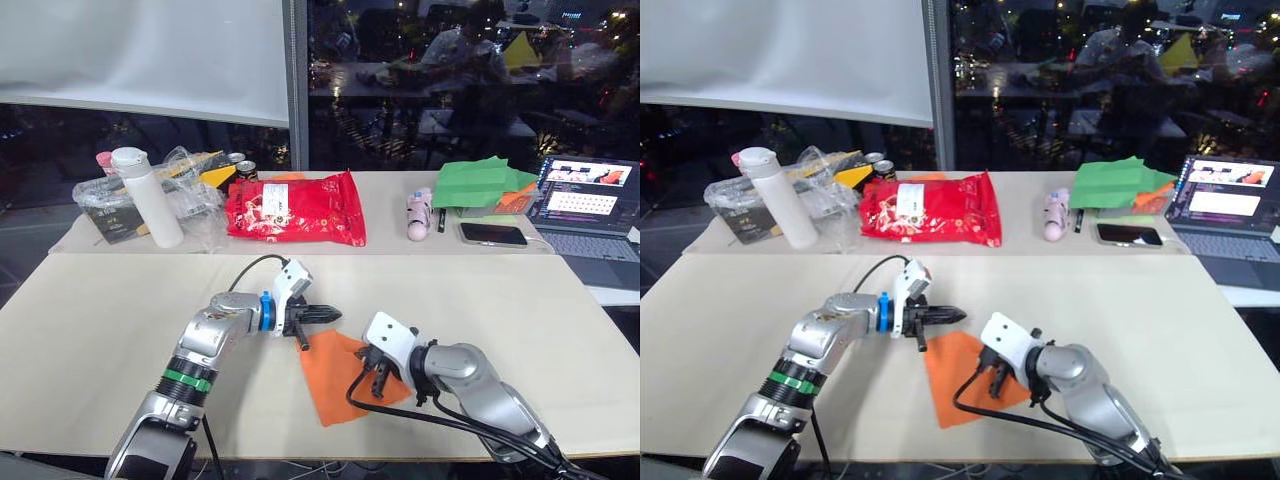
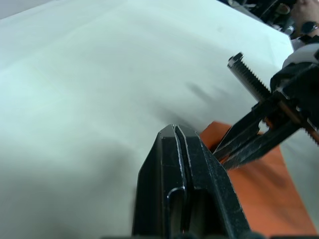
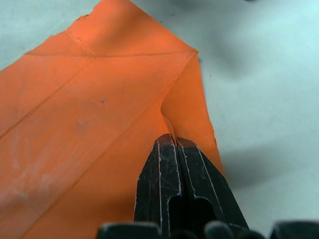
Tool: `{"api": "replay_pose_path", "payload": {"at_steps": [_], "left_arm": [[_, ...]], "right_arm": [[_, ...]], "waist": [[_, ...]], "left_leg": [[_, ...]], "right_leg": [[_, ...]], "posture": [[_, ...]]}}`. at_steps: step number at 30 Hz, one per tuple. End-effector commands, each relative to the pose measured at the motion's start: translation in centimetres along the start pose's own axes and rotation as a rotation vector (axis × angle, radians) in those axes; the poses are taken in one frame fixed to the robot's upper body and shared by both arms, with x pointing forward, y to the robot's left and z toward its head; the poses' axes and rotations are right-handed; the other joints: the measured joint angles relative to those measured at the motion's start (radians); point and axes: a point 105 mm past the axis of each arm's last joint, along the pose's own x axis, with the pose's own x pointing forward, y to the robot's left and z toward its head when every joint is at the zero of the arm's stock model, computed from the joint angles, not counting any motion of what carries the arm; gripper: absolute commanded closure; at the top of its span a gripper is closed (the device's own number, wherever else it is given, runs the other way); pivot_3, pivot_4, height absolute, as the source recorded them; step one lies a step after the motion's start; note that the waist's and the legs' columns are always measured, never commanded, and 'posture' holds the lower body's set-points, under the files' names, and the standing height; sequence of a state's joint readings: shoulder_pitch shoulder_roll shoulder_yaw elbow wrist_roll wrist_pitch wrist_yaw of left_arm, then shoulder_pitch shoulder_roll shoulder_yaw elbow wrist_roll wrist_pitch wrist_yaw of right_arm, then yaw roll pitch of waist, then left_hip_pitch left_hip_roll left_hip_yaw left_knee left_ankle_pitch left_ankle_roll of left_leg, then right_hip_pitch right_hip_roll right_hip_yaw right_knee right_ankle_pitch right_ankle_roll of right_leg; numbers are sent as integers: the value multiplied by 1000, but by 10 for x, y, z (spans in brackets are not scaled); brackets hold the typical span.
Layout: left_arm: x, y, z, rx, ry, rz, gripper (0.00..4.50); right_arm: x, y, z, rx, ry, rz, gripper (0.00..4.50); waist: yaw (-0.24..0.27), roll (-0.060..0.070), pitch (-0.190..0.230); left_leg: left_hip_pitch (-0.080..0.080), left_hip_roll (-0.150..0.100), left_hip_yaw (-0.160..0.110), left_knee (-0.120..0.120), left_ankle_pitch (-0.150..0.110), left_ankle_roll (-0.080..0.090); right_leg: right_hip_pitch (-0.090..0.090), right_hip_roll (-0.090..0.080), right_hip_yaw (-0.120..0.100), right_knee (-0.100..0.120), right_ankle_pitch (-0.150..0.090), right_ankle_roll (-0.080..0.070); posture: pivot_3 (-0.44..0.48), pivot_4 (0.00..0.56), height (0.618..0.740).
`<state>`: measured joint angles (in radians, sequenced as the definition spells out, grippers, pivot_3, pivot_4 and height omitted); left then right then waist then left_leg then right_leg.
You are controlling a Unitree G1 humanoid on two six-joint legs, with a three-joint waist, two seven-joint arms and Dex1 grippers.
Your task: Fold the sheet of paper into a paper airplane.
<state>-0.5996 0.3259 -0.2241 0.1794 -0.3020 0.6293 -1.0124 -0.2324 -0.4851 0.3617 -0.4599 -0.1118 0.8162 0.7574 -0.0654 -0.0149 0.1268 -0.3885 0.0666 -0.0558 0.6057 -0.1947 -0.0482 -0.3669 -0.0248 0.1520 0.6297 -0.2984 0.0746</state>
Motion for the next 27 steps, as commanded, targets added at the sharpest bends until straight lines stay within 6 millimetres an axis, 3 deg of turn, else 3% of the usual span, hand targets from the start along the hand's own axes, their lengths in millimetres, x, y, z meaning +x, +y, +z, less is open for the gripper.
{"api": "replay_pose_path", "payload": {"at_steps": [1, 7, 12, 16, 21, 23, 27], "left_arm": [[10, -3, 2, 38, 15, -9, 4500], [21, 5, -31, 56, 150, 55, 4500], [30, 0, -53, -3, 151, 36, 4500], [31, -1, -57, -9, 150, 36, 4500], [29, 0, -59, -7, 154, 37, 4500], [28, 0, -59, -7, 155, 39, 4500], [26, 0, -59, -5, 156, 43, 4500]], "right_arm": [[5, 12, -4, 30, 19, 51, 4474], [2, 3, -4, 13, 22, -8, 4474], [-14, -2, -2, 64, -2, -9, 2946], [-39, -10, 2, 74, -12, 5, 1615], [-51, -33, 18, 129, -91, -51, 1615], [-44, -44, 20, 167, -122, -102, 2188], [-24, -42, 19, 222, -157, -100, 3502]], "waist": [[-2, 0, 0], [-4, 0, 0], [5, 0, -1], [15, 0, 0], [14, 0, 0], [12, 0, -1], [17, 0, -1]], "left_leg": [[0, 0, 0, 0, 0, 0], [0, 0, 0, 0, 0, 0], [-1, -1, 0, 0, 0, 0], [-1, -1, 0, 0, 0, 0], [0, 0, 0, 0, 0, 0], [0, 0, 0, 0, 0, 0], [-1, 0, 0, 0, 0, 0]], "right_leg": [[0, 0, 0, 0, 0, 0], [0, 0, 0, 0, 0, 0], [0, 0, 0, -1, 0, 0], [0, -1, 0, -2, 0, 0], [0, 0, 0, -1, 0, 0], [0, 0, 0, -1, 0, 0], [0, 0, 0, -2, 0, 0]], "posture": [[0, 150, 712], [0, 150, 712], [0, 150, 712], [0, 150, 712], [0, 150, 712], [0, 150, 712], [0, 150, 712]]}}
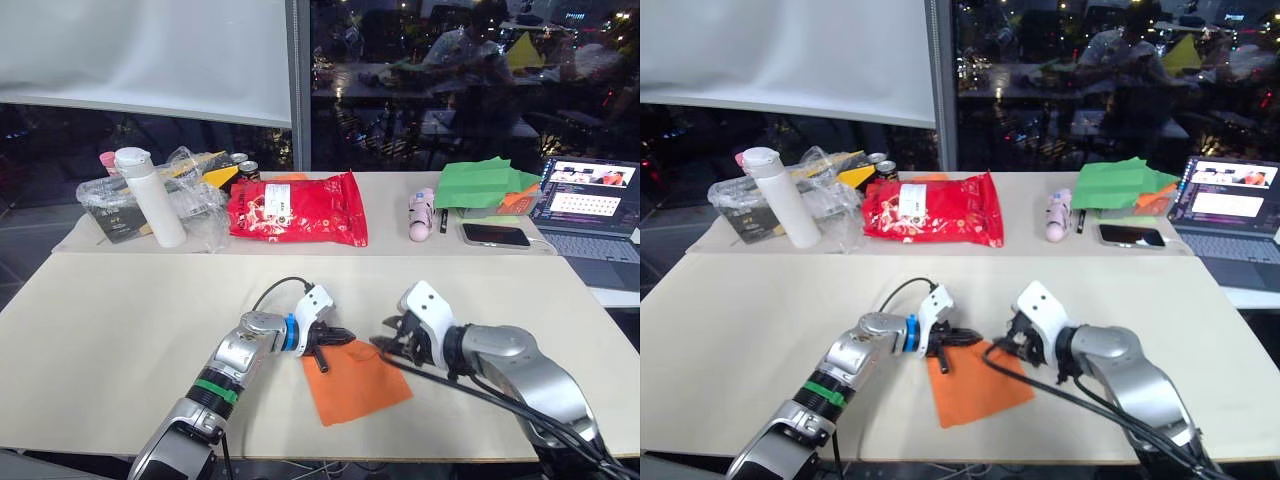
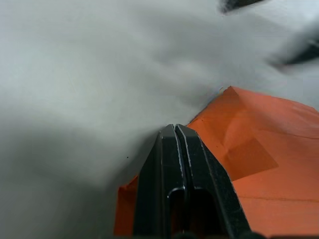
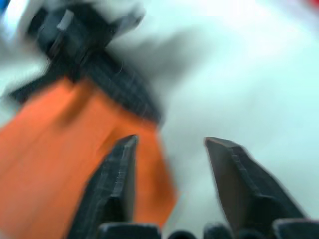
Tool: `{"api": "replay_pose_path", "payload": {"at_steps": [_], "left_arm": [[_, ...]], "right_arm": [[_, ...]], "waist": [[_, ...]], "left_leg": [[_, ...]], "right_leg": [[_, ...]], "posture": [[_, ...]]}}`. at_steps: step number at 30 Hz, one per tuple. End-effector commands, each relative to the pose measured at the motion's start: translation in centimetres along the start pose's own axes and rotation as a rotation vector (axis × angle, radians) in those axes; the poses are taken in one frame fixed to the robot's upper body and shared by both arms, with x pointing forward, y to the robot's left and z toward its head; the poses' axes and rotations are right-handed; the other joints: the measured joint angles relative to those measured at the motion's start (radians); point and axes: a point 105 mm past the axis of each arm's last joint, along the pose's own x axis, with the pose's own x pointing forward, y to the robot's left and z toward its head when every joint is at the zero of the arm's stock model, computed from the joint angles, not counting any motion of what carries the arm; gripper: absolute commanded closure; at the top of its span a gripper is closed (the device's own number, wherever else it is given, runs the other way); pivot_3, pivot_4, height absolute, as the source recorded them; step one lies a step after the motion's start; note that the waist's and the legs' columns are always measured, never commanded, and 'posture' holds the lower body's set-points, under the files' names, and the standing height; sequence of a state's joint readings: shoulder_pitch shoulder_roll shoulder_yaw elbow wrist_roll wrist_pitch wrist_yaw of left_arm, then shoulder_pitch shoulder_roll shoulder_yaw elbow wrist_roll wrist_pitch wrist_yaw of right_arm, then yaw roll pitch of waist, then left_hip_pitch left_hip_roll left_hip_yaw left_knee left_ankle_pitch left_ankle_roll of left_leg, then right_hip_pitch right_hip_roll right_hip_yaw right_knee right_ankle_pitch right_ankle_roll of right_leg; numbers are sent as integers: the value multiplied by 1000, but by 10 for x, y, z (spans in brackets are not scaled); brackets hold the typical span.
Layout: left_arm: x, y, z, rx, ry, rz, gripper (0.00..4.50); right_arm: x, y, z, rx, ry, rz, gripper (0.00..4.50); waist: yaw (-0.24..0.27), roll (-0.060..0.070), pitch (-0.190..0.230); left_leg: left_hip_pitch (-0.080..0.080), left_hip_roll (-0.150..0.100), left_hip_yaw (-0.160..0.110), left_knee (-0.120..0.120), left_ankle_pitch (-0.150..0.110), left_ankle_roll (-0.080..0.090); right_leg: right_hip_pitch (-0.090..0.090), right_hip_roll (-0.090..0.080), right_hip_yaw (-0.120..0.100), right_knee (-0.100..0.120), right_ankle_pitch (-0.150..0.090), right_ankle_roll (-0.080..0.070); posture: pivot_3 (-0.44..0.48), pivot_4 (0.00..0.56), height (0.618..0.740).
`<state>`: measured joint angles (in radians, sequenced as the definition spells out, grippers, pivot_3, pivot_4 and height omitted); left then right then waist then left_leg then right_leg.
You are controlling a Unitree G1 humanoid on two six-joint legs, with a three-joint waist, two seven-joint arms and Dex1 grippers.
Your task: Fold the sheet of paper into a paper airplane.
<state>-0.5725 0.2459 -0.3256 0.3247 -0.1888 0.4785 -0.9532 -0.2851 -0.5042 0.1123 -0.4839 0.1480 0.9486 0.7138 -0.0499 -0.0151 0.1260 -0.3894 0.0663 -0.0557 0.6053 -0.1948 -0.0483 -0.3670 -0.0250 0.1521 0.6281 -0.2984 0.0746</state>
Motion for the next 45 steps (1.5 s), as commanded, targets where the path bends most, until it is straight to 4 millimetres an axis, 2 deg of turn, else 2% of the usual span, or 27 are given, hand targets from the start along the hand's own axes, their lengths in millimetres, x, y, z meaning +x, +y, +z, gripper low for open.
{"api": "replay_pose_path", "payload": {"at_steps": [1, 3, 10, 14, 17, 20, 23, 26, 30, 32, 35, 38, 42, 45], "left_arm": [[-3, 2, -21, -34, 69, 21, 4500], [-4, 3, -21, -32, 68, 26, 4500], [-7, 6, -21, -33, 68, 36, 4500], [-8, 9, -20, -32, 68, 41, 4500], [-8, 11, -19, -31, 67, 42, 4500], [-9, 12, -20, -30, 67, 40, 4500], [-8, 15, -19, -29, 66, 41, 4500], [-7, 16, -18, -30, 61, 37, 4500], [-6, 14, -16, -23, 55, 21, 4500], [-7, 13, -15, -23, 53, 19, 4500], [-11, 14, -11, -29, 36, 26, 4500], [-19, 16, -7, -30, 23, 44, 4500], [-32, 18, 2, -54, -16, 81, 4500], [-49, 21, 11, -94, -64, 130, 4500]], "right_arm": [[12, 4, 0, 6, -32, -1, 3882], [19, 5, -7, 35, -25, -4, 4471], [27, 15, -37, 113, 31, 12, 4471], [15, 8, -60, 154, 70, -30, 4471], [3, 2, -71, 177, 76, -66, 4471], [-8, 4, -78, 228, 58, -68, 4471], [-16, 5, -76, 236, 30, -75, 4471], [-20, 0, -62, 206, -27, -92, 4471], [-22, -13, -13, 111, -166, -89, 4471], [-17, -12, -3, 70, -174, -60, 4471], [-1, -2, -6, 21, -120, -8, 4471], [11, 4, -18, 10, -58, 25, 4471], [18, 9, -34, 21, 2, 62, 4471], [23, 16, -44, 14, 31, 104, 4471]], "waist": [[2, 0, 0], [3, 0, 0], [1, 0, -1], [3, 0, -2], [5, 0, -4], [7, -1, -5], [6, -2, -6], [4, -2, -6], [-3, -2, -4], [-5, -1, -4], [-3, -1, -4], [-1, -2, -4], [-2, -1, -4], [-5, -2, -3]], "left_leg": [[0, 0, 0, 0, 0, 0], [0, 0, 0, 0, 0, 0], [0, 0, 0, 0, 0, 0], [0, 0, 0, 0, 0, 0], [1, 0, 0, 0, 0, 0], [1, 0, 0, 0, 0, 0], [1, 0, 0, 0, 0, 0], [1, 0, 0, 0, 0, 0], [0, 0, 0, 0, 0, 0], [0, 0, 0, 0, 0, 0], [0, 0, 0, -1, 0, 0], [-1, 0, 0, -2, 0, 0], [-1, 0, 0, -2, 0, 0], [-1, 0, 0, -1, 0, 0]], "right_leg": [[0, 0, 0, 0, 0, 0], [0, 0, 0, 0, 0, 0], [0, 0, 0, 1, 0, 0], [0, 0, 0, 0, 0, 0], [1, 0, 0, 0, 0, 0], [1, 0, 0, -1, 0, 0], [1, 0, 0, -1, 0, 0], [1, 0, 0, -1, 0, 0], [0, 0, 0, 0, 0, 0], [-1, 0, 0, 0, 0, 0], [-1, 0, 0, 0, 0, 0], [-2, 0, 0, 0, -1, -1], [-2, 0, 0, 0, -1, -1], [-1, 0, 0, 1, -1, -1]], "posture": [[0, 150, 712], [0, 150, 712], [0, 150, 712], [0, 150, 712], [0, 150, 712], [0, 150, 712], [0, 150, 712], [0, 150, 712], [0, 150, 712], [0, 150, 712], [0, 150, 712], [0, 150, 712], [0, 150, 712], [0, 150, 712]]}}
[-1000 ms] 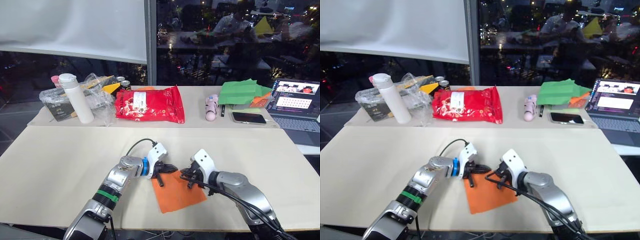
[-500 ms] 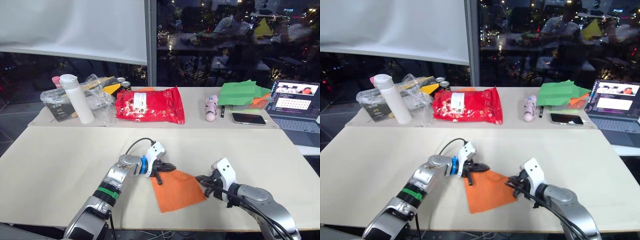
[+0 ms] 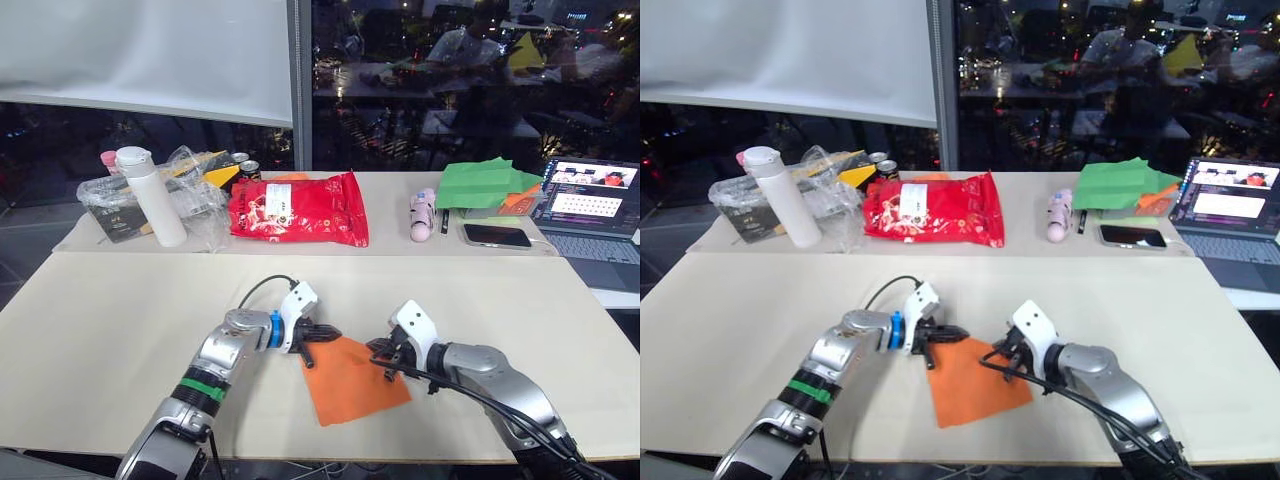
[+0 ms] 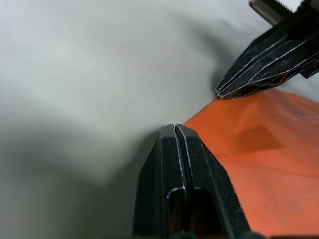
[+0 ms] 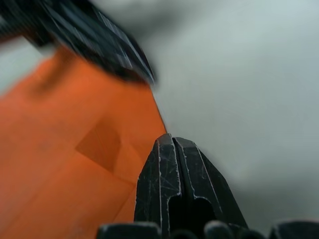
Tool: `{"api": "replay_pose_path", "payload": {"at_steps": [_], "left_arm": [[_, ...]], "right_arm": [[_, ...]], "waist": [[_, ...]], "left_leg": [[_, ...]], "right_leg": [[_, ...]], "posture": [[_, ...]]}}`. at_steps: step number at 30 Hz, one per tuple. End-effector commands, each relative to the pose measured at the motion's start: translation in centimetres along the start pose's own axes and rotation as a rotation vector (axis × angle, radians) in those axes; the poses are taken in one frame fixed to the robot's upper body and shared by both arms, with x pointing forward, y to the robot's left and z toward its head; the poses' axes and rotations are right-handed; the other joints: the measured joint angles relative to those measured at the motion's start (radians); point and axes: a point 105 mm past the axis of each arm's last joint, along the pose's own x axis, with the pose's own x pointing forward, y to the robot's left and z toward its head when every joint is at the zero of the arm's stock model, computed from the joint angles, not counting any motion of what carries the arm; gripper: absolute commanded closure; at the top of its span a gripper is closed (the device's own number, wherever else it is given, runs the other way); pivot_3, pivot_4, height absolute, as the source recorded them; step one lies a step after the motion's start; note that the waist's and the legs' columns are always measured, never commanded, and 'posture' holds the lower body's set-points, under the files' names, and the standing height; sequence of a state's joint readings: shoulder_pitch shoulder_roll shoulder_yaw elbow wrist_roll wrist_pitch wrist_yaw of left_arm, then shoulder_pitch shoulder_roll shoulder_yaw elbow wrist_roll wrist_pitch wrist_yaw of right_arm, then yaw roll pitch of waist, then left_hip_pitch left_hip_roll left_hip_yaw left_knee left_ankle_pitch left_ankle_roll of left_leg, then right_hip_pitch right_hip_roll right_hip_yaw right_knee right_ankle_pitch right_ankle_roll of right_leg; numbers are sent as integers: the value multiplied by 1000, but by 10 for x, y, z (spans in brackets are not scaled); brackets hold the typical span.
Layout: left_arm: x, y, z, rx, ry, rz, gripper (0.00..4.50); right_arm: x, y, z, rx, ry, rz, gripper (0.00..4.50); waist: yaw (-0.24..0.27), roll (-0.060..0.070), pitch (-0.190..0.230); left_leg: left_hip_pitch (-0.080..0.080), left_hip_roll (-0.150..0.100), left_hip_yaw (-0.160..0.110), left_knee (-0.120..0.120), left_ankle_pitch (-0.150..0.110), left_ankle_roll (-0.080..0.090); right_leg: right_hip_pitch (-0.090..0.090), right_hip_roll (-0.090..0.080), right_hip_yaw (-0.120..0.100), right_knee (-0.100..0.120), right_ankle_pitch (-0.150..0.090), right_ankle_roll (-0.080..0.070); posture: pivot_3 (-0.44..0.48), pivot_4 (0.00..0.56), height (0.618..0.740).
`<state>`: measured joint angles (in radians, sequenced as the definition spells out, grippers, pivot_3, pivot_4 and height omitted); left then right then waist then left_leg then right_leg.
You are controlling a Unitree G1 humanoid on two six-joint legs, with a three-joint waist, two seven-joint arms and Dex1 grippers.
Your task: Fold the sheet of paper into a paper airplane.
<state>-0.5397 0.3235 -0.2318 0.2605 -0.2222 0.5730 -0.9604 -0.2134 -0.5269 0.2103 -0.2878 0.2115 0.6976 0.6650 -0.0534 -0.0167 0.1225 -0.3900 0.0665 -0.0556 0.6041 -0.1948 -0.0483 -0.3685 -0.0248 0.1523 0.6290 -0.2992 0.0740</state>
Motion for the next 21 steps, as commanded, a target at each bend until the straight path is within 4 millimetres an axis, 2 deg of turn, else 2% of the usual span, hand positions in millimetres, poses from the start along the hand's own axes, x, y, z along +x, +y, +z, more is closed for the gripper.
{"api": "replay_pose_path", "payload": {"at_steps": [1, 6, 7, 11, 14, 16, 21], "left_arm": [[-23, 6, 19, -39, -77, 70, 4500], [-61, 12, 18, -172, -107, 168, 4500], [-69, 11, 16, -204, -110, 182, 3977], [-88, 4, 1, -344, -107, 197, 2725], [-87, -9, -12, -410, -65, 157, 1754], [-82, -15, -13, -453, -73, 122, 1053], [-64, -18, -18, -488, -50, 121, 1053]], "right_arm": [[6, 7, -7, -27, 23, 53, 4471], [12, 12, -3, -56, 12, 97, 4471], [13, 12, -2, -64, 5, 100, 4500], [15, 12, -1, -90, 8, 115, 4500], [17, 14, -3, -89, 13, 122, 4500], [18, 14, -2, -89, 12, 123, 4500], [18, 13, -2, -87, 7, 113, 4500]], "waist": [[-3, 0, 0], [-18, -1, 1], [-20, -1, 1], [-21, -2, 1], [-18, -3, 2], [-16, -4, 2], [-17, -4, 2]], "left_leg": [[0, 0, 0, 0, 0, 0], [1, 1, 0, 0, 0, 0], [1, 1, 0, -1, 0, 0], [2, 1, 0, -1, 0, 0], [3, 1, 0, -1, 0, 0], [3, 1, 0, -1, 0, 0], [5, 1, 0, -2, 0, 0]], "right_leg": [[0, 0, 0, 0, 0, 0], [0, 0, 0, 1, 0, 0], [0, 0, 0, 1, 0, 0], [1, 0, 0, 1, 0, 0], [0, 0, 0, 1, 0, 0], [0, 0, 0, 0, 0, 0], [0, 0, 0, 0, 0, 0]], "posture": [[0, 150, 712], [0, 150, 712], [0, 150, 712], [0, 150, 712], [0, 150, 712], [0, 150, 712], [0, 150, 712]]}}
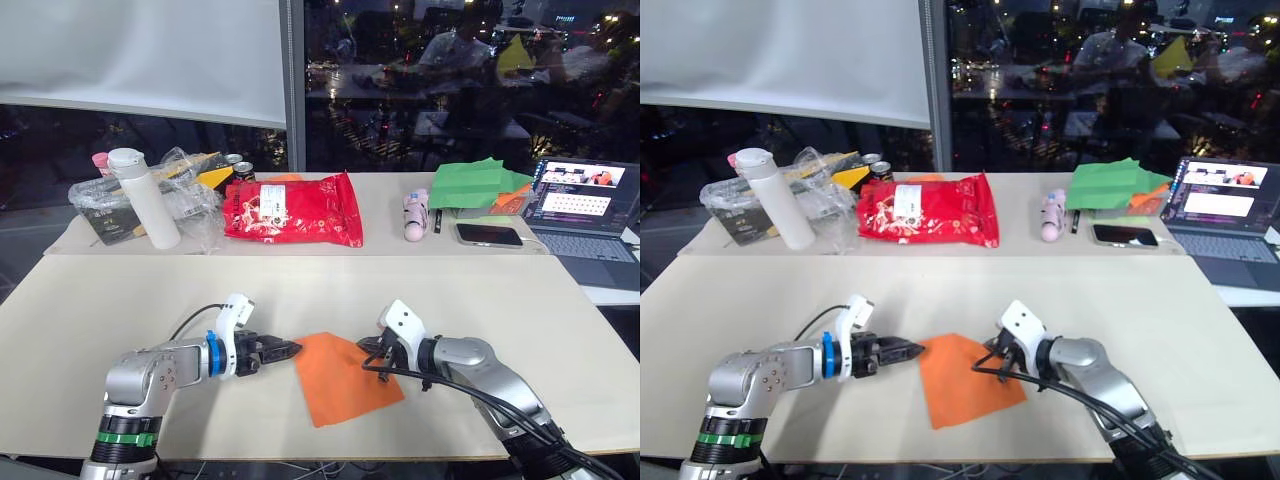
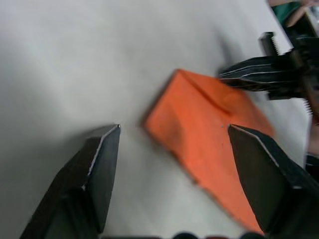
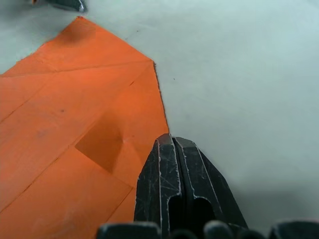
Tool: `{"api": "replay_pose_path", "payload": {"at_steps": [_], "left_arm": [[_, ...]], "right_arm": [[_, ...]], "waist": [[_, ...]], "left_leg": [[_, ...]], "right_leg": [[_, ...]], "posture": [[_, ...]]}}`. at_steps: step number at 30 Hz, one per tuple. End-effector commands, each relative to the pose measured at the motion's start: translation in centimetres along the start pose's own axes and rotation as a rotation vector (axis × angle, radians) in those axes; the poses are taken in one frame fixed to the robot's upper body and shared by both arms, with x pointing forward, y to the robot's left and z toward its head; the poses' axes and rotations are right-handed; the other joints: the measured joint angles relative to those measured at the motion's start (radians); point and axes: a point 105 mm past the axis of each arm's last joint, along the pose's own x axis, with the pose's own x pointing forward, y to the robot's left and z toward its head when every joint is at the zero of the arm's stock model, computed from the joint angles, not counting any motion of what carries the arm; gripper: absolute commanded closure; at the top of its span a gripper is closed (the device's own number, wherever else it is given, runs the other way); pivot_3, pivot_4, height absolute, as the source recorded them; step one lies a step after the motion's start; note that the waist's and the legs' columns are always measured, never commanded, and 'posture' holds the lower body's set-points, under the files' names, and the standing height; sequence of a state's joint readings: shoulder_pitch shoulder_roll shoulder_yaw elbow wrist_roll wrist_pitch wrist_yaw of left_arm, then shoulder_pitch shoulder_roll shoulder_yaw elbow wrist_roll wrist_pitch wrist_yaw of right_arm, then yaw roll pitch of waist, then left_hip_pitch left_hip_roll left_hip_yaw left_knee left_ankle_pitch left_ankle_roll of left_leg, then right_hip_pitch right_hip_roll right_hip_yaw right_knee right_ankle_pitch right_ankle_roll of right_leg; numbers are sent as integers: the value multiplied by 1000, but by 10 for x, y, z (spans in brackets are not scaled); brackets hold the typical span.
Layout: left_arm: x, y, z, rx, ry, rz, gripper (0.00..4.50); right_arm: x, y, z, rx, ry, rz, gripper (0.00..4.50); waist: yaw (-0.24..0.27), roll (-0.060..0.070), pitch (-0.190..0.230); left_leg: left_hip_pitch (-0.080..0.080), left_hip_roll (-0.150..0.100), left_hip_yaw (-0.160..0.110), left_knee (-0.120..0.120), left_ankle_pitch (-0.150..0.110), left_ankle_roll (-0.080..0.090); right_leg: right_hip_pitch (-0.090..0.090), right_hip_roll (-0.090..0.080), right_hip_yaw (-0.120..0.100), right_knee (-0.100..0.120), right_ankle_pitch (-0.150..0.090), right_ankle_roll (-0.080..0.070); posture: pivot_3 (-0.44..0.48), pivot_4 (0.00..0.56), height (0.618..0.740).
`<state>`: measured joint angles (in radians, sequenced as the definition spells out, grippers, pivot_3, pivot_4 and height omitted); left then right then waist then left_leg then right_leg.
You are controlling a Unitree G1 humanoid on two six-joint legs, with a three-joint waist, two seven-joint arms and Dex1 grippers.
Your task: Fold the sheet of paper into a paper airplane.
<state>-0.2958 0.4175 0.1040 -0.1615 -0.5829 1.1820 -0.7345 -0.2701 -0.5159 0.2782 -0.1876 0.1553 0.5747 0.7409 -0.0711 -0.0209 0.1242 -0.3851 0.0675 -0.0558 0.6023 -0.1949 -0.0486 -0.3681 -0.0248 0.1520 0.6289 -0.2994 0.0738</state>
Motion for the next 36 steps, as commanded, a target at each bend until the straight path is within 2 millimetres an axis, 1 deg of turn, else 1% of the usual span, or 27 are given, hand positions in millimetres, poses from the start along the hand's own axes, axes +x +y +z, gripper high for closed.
{"api": "replay_pose_path", "payload": {"at_steps": [1, 2, 5, 10, 13, 15, 17, 19, 20, 23, 24, 26, 27, 31, 36], "left_arm": [[12, -8, 0, -23, 7, -25, 1053], [14, -10, 1, -34, 3, -31, 1053], [16, -14, 4, -35, 1, -52, 1868], [15, -21, 9, -18, 13, -96, 3534], [14, -22, 16, 15, 17, -97, 4468], [15, -20, 19, 58, 29, -88, 4468], [17, -18, 22, 137, 52, -80, 4468], [24, -12, 24, 397, 151, -65, 4468], [28, -9, 26, 489, 186, -64, 4468], [43, -10, 52, 620, 162, -95, 4468], [47, -10, 56, 693, 183, -103, 4468], [53, -2, 53, 882, 279, -101, 4468], [56, -1, 54, 939, 302, -106, 4468], [68, -15, 62, 969, 255, -192, 4468], [71, -21, 56, 1052, 251, -233, 4468]], "right_arm": [[3, 7, -5, 8, 18, 25, 4500], [3, 7, -5, 8, 19, 23, 4500], [1, 6, -6, 13, 20, 11, 4500], [-1, 4, -4, 23, 10, -10, 4500], [-3, 2, 4, 23, -19, -29, 4500], [-5, 1, 11, 23, -40, -39, 4500], [-8, 0, 19, 13, -62, -44, 4500], [-10, 3, 29, -8, -107, -35, 4500], [-9, 3, 31, -13, -120, -37, 4500], [-3, 9, 29, -8, -137, -34, 4500], [0, 10, 28, -2, -139, -35, 4500], [5, 13, 24, 6, -134, -36, 4500], [6, 13, 23, 8, -132, -37, 4500], [8, 11, 18, 19, -119, -64, 4500], [7, 7, 8, 42, -85, -91, 4500]], "waist": [[1, 1, 0], [1, 0, 0], [0, 0, 0], [2, 0, 0], [1, 0, 0], [2, 0, 0], [2, 0, 1], [3, 0, 3], [4, 0, 4], [13, 0, 5], [19, 0, 5], [26, -1, 6], [27, -1, 6], [28, 0, 6], [27, 0, 6]], "left_leg": [[0, 0, 0, 0, 0, 0], [0, 0, 0, 0, 0, 0], [0, 0, 0, 0, 0, 0], [-1, 0, 0, -1, 0, 0], [-2, 0, 0, -1, 0, 0], [-2, 0, 0, -1, 0, 0], [-2, 0, 0, -1, 0, 0], [-3, -1, 0, -2, 0, 0], [-3, -1, 0, -2, 0, -1], [-3, -1, 0, -4, 1, -2], [-4, -1, 0, -4, 1, -2], [-6, -2, 0, -4, 1, -2], [-6, -2, 0, -4, 1, -2], [-6, -2, 1, -5, 1, -1], [-6, -1, 0, -4, 1, -1]], "right_leg": [[0, 0, 0, 0, 0, 0], [0, 0, 0, 0, 0, 0], [1, 0, 0, 0, 0, 0], [0, 0, 0, 0, 0, 0], [0, 0, 0, 0, 0, 0], [0, 0, 0, 0, 0, 0], [-1, 0, 0, 0, 0, 0], [-1, 0, 0, 0, 0, 0], [-2, 0, 0, 0, 0, 0], [-2, 0, 0, -2, 1, -2], [-2, 0, 0, -3, 1, -2], [-3, 0, 0, -4, 1, -2], [-3, 0, 0, -4, 1, -2], [-3, 0, 0, -4, 0, -4], [-3, 0, 0, -2, 0, -3]], "posture": [[0, 150, 712], [0, 150, 712], [0, 150, 712], [0, 150, 712], [0, 150, 712], [0, 150, 712], [0, 150, 712], [0, 150, 712], [0, 150, 712], [0, 150, 712], [0, 150, 712], [0, 150, 712], [0, 150, 712], [0, 150, 712], [0, 150, 712]]}}
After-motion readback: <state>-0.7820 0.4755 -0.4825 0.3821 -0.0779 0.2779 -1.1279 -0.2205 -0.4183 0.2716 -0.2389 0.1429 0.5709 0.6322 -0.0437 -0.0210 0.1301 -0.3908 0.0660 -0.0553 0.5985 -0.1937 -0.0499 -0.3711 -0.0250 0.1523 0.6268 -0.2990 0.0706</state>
